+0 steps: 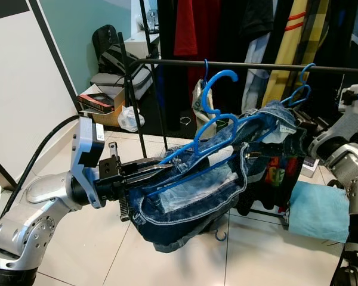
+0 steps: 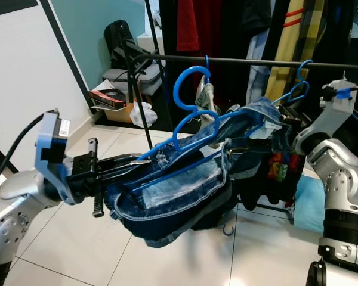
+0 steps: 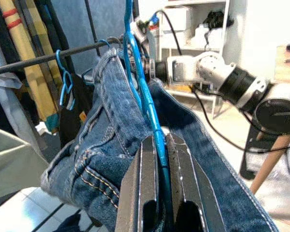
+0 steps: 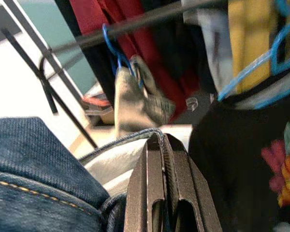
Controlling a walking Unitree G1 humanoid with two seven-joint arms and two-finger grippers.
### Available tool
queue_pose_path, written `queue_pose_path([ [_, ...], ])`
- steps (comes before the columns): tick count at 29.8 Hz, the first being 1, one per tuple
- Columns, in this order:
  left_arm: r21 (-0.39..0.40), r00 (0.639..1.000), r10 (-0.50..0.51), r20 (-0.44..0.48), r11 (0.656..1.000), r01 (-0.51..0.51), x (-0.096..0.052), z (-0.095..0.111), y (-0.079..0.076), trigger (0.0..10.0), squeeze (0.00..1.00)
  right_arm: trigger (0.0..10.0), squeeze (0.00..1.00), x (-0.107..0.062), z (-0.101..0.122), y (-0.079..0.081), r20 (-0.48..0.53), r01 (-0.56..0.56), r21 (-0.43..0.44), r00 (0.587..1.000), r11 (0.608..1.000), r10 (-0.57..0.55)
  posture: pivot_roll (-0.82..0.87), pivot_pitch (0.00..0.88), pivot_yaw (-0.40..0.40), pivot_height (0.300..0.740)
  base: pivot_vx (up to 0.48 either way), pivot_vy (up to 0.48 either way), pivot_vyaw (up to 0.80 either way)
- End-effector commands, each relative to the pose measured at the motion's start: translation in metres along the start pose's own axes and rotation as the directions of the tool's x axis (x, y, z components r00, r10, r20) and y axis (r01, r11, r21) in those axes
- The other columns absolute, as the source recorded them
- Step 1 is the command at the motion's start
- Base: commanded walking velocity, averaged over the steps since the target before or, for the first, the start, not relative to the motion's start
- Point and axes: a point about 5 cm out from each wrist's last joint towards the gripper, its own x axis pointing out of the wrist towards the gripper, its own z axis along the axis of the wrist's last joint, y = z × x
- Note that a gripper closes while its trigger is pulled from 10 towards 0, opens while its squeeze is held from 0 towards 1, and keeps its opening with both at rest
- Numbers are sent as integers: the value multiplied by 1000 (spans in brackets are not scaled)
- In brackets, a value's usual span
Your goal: Hang hanger
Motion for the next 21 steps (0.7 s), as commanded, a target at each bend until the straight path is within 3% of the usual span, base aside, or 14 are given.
queue_pose_path([
  [1, 64, 996, -27, 88, 998, 22, -4, 19, 3, 10000, 0, 0, 0, 2, -20, 2, -97, 6, 21, 995, 1000, -4, -159, 0, 57, 740, 0, 0, 0],
  [4, 61, 994, -24, 104, 998, 18, -4, 20, 6, 10000, 0, 0, 0, 3, -27, 11, -132, -41, 26, 990, 999, 44, -158, 0, 58, 740, 0, 0, 0],
  [6, 67, 998, -9, 59, 998, 5, -3, 14, 13, 10000, 0, 0, 0, 4, -28, 31, -134, -165, 20, 977, 986, 166, -161, 0, 61, 740, 0, 0, 0],
  [8, 67, 998, -9, 59, 998, 5, -3, 14, 13, 10000, 0, 0, 0, 4, -28, 31, -134, -165, 20, 977, 986, 166, -161, 0, 61, 740, 0, 0, 0],
  [9, 72, 1000, -5, 31, 997, 2, -3, 10, 15, 10000, 0, 5686, 0, 4, -26, 37, -117, -199, 15, 973, 980, 199, -161, 0, 61, 740, 0, 0, 0],
  [11, 72, 1000, -5, 31, 997, 2, -3, 10, 15, 10000, 0, 5686, 0, 4, -26, 37, -117, -199, 15, 973, 980, 199, -161, 0, 61, 740, 0, 0, 0],
  [12, 83, 1000, 1, -15, 997, 0, -5, 5, 18, 10000, 0, 10000, 1000, 4, -14, 38, -50, -224, 8, 973, 975, 224, -163, 0, 62, 740, 0, 0, 0],
  [18, 94, 997, 7, -78, 996, 0, -10, 0, 21, 10000, 0, 10000, 1000, 0, 19, 32, 119, -216, 0, 970, 976, 214, -164, 0, 60, 740, 0, 0, 0],
  [20, 94, 997, 7, -78, 996, 0, -10, 0, 21, 10000, 0, 10000, 1000, 0, 19, 32, 119, -216, 0, 970, 976, 214, -164, 0, 60, 740, 0, 0, 0],
  [21, 95, 996, 9, -85, 995, -1, -11, -1, 21, 10000, 0, 10000, 1000, -4, 26, 24, 148, -193, 0, 970, 981, 190, -164, 0, 61, 740, 0, 0, 0],
])
